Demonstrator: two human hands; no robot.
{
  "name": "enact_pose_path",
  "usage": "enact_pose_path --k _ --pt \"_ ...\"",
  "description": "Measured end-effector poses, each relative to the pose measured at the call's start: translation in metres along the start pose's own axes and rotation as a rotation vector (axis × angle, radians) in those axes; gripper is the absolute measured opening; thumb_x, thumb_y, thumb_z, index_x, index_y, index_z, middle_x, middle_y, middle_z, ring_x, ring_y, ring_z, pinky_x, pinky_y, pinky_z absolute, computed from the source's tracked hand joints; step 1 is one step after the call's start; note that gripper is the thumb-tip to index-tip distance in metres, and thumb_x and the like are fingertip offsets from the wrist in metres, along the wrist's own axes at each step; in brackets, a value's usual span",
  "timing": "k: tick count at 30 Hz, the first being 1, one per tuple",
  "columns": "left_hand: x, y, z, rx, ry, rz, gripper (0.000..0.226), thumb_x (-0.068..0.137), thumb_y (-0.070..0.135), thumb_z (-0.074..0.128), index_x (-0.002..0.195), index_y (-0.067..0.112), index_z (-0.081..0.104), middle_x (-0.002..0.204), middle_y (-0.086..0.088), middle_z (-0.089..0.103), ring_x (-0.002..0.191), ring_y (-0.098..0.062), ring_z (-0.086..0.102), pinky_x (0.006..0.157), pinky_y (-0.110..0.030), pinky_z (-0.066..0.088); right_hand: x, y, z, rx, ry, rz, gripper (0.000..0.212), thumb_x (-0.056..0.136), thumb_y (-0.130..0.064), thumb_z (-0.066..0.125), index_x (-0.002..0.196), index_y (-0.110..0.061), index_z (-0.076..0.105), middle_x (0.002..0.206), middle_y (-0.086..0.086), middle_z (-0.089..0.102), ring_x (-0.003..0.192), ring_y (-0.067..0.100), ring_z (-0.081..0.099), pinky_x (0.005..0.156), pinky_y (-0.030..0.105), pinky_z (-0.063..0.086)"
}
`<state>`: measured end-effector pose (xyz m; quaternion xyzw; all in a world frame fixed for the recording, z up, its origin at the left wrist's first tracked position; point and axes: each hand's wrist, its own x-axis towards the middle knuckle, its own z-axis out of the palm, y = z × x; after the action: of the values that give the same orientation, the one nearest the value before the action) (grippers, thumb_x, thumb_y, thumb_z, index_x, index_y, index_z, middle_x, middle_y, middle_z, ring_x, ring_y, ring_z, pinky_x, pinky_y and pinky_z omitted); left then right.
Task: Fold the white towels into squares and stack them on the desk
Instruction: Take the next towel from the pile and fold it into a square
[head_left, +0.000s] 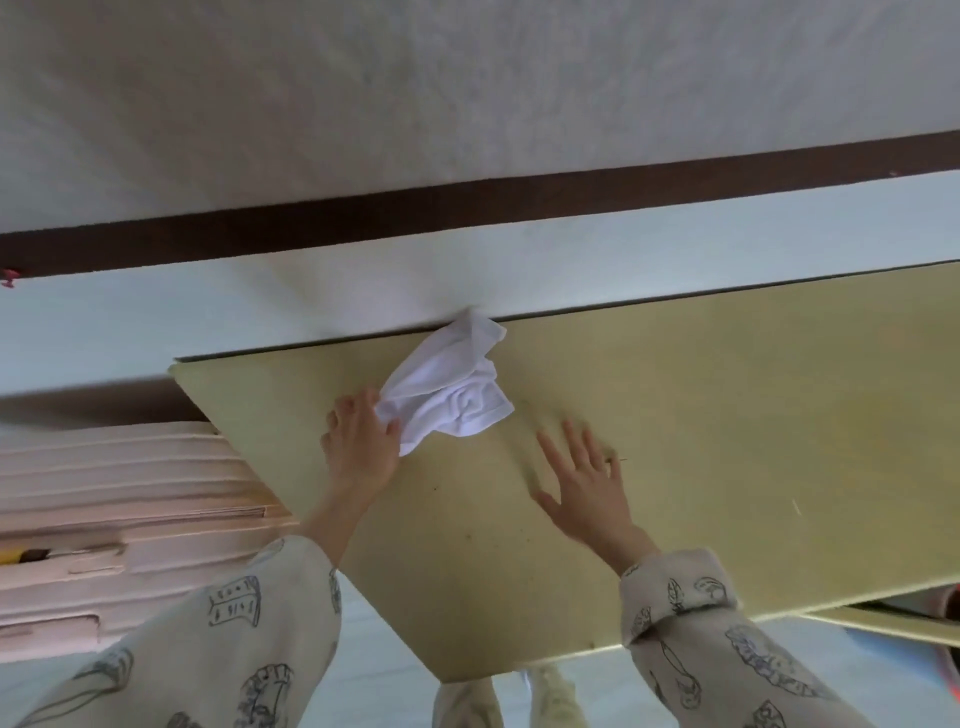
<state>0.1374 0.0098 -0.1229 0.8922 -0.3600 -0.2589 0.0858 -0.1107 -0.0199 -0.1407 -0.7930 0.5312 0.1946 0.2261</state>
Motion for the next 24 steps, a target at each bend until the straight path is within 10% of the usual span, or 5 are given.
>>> enact_pose_path --k 4,9,14,19,24 --pt "-0.003 0.004 0.000 -0.027 0.025 -0.019 0.025 0.090 0.023 0.049 0.108 0.010 0.059 0.115 -0.012 0.053 0.112 -0.030 0.046 0.096 -0.040 0.031 0.004 0.004 -0.008 0.036 -0.062 -0.002 0.072 0.093 -0.044 0.044 0.148 -0.034 -0.002 0.157 0.001 -0.015 0.145 0.022 -0.011 0.117 0.048 0.008" --pt "-0.017 0.046 -0.056 -0.157 -0.121 0.498 0.012 0.091 0.011 0.051 0.099 0.004 0.058 0.086 -0.009 0.063 0.081 -0.029 0.058 0.074 -0.035 0.045 0.001 -0.007 -0.049 0.422 0.074 0.054 0.079 0.091 -0.039 0.053 0.149 -0.024 0.002 0.158 0.007 -0.001 0.143 0.029 0.015 0.113 0.045 0.021" --pt "-0.040 0.116 -0.125 -0.093 -0.251 0.815 0.017 0.092 0.016 0.050 0.101 0.020 0.064 0.093 0.009 0.063 0.084 -0.013 0.056 0.073 -0.025 0.040 -0.012 -0.022 -0.118 0.512 0.322 -0.172 0.086 0.086 -0.037 0.062 0.148 -0.029 0.003 0.158 0.000 -0.003 0.145 0.020 0.002 0.116 0.040 0.011" --pt "-0.074 0.172 -0.149 -0.176 -0.288 0.954 0.013 0.091 0.017 0.055 0.094 0.021 0.067 0.092 0.013 0.064 0.087 -0.008 0.058 0.080 -0.018 0.040 -0.027 -0.003 -0.151 0.510 0.385 -0.238 0.045 0.092 -0.031 0.055 0.135 -0.022 0.047 0.147 -0.002 0.038 0.140 0.015 0.022 0.114 0.034 0.020" --pt "-0.097 0.216 -0.141 -0.178 -0.279 0.973 0.016 0.090 0.015 0.053 0.086 0.027 0.063 0.093 0.009 0.066 0.088 -0.005 0.058 0.077 -0.012 0.040 -0.057 0.068 -0.158 0.634 0.508 -0.010 0.019 0.091 -0.018 0.055 0.100 -0.008 0.068 0.098 0.007 0.069 0.094 0.027 0.060 0.075 0.028 0.038"
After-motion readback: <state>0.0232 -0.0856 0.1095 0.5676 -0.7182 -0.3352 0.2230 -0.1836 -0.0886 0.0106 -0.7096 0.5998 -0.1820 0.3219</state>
